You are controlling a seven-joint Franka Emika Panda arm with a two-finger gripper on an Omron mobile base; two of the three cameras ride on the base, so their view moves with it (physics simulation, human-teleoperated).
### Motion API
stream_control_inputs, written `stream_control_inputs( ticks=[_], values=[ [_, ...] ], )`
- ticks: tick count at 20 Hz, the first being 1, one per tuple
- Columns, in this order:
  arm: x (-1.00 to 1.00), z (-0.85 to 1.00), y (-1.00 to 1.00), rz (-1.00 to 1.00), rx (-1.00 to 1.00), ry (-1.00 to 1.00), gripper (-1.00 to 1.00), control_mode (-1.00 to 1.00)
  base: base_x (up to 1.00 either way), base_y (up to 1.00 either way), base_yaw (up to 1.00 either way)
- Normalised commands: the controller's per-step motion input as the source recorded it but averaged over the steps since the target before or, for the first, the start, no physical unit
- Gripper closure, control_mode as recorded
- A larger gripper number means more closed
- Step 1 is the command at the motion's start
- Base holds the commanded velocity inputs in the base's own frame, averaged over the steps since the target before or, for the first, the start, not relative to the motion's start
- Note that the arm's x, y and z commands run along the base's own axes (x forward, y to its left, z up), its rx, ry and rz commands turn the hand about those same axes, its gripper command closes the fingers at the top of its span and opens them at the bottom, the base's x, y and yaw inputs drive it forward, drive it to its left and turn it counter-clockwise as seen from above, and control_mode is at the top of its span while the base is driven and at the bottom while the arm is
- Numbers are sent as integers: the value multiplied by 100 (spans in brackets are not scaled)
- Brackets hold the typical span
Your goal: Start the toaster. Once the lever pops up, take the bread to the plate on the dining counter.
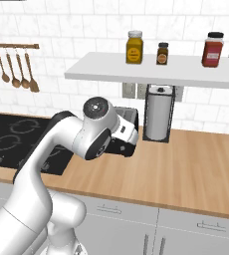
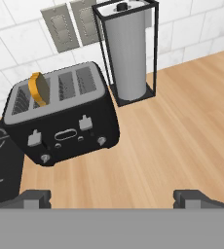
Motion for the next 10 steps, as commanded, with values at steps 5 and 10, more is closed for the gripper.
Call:
stream_control_inputs(
  ticks=[5, 10],
  values=[
    [0, 0, 0, 0, 0, 0, -100, -100, 0, 0, 0],
    [0, 0, 0, 0, 0, 0, -100, -100, 0, 0, 0]
  ],
)
